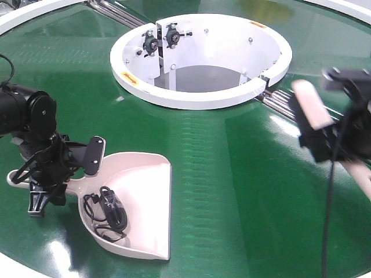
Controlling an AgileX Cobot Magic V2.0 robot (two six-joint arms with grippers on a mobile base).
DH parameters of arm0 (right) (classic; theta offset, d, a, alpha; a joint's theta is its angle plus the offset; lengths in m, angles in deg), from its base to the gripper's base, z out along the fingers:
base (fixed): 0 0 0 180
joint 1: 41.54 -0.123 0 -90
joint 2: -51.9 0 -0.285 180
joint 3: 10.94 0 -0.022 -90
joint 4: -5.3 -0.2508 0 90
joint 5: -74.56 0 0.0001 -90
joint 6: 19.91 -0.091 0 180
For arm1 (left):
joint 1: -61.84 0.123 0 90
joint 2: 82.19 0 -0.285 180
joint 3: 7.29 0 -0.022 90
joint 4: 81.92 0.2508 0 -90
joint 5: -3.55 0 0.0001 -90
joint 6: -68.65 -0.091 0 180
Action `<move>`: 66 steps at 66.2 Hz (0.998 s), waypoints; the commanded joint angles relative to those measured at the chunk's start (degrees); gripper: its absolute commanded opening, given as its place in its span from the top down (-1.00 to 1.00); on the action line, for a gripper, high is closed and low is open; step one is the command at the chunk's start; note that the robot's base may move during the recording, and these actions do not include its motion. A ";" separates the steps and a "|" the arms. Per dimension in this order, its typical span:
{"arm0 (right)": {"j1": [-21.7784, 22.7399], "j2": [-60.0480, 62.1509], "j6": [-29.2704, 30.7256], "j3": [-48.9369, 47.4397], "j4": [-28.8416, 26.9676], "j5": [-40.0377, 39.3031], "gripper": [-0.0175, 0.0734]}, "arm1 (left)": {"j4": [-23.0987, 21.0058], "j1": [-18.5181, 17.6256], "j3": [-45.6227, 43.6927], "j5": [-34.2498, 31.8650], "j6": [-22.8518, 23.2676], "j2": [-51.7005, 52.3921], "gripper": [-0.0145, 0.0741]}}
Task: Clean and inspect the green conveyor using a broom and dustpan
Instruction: 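Lower the brush back onto the belt with the right gripper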
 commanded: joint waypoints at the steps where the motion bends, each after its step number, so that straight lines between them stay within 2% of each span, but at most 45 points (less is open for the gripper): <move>1: 2.34 2.13 1.10 3.23 1.56 -4.50 0.62 | -0.35 -0.40 -1.53 1.10 -0.20 2.77 0.69; 18: 2.26 2.03 0.94 12.57 1.33 -13.35 0.62 | -0.35 -0.40 -1.53 1.10 -0.20 2.77 0.69; 53: 2.26 -3.99 1.17 15.54 1.15 -14.20 0.59 | -0.46 -0.40 -1.53 0.83 -0.20 2.77 0.69; 66: 2.26 -5.80 1.17 15.54 0.50 -13.27 0.52 | -1.12 -0.35 -1.48 -0.49 -0.20 2.65 0.69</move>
